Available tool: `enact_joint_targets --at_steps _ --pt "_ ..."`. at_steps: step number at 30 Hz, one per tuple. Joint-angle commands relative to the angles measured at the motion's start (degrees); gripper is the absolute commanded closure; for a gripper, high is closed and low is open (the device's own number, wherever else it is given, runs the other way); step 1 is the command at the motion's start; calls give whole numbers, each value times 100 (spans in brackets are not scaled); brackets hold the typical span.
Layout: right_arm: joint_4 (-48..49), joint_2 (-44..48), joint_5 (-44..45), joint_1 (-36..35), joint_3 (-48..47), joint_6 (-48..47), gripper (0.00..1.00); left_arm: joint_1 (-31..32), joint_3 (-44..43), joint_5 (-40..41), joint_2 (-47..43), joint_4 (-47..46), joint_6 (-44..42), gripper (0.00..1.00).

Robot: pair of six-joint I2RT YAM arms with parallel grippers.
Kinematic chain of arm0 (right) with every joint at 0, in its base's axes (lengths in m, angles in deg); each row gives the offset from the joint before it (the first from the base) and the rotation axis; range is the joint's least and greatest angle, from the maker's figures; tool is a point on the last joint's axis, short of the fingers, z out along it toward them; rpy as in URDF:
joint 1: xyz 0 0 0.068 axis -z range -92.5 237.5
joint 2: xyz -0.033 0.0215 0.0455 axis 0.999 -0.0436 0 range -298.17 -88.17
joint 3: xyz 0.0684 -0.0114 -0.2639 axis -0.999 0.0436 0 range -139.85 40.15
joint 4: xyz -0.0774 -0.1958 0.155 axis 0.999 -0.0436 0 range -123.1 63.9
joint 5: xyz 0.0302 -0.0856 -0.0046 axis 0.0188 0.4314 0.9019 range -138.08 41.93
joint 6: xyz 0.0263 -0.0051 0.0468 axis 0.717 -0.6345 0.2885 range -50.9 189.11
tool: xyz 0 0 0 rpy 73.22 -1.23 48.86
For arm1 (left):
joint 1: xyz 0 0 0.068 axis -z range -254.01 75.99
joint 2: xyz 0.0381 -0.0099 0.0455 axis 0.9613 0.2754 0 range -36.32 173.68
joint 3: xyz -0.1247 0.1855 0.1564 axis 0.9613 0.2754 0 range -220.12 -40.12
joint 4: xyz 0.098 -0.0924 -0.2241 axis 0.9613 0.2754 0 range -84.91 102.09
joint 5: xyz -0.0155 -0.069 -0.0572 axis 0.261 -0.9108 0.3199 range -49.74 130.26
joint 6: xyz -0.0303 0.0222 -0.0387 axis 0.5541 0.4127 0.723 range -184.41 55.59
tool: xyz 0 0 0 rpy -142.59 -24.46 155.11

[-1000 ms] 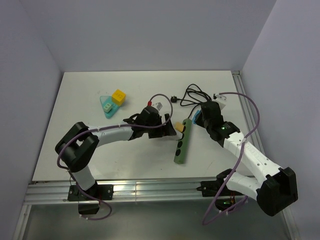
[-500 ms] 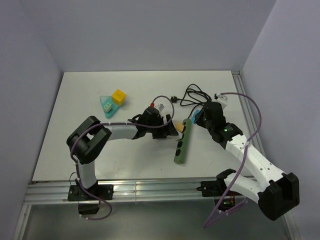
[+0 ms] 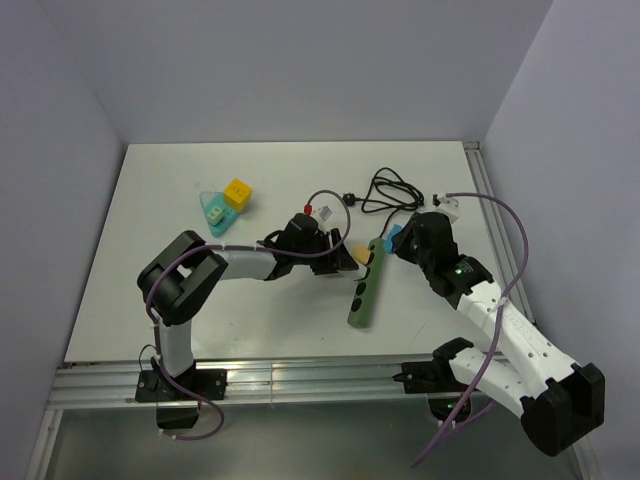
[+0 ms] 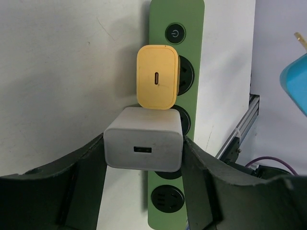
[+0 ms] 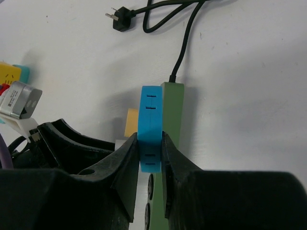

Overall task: Insert the plug
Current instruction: Adjust the socket at the center of the board.

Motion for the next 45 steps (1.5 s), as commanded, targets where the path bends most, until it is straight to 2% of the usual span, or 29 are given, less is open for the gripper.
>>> enact_joint_targets --at_steps 1,4,5,9,15,20,23,30,39,45 --pt "56 121 -74 19 67 -130 100 -19 91 249 -386 -80 -90 63" --pt "64 59 -171 19 94 -200 100 -19 118 1205 -878 737 -328 64" --pt "82 42 -206 19 94 -244 100 -19 118 1756 -1132 965 -372 64" --pt "213 -55 -443 10 146 -279 100 -19 92 2936 -1643 2091 -566 64" --pt "389 -292 -759 19 164 -332 100 -19 100 3984 -2119 3313 -505 65" --pt "513 -521 -1584 10 182 -455 100 7 232 4178 -1979 3384 -154 66" --pt "513 -530 -2077 -25 208 -455 100 262 49 4608 -1733 3595 84 66" --pt "294 -538 -3097 -209 32 -701 100 860 -1040 5119 -968 4403 242 66" --pt "-488 -881 -3528 -324 -407 -1009 100 948 -2166 5198 -186 5405 286 62" --pt "-717 -943 -3748 -429 -583 -859 100 974 -2386 5242 -80 5651 321 62"
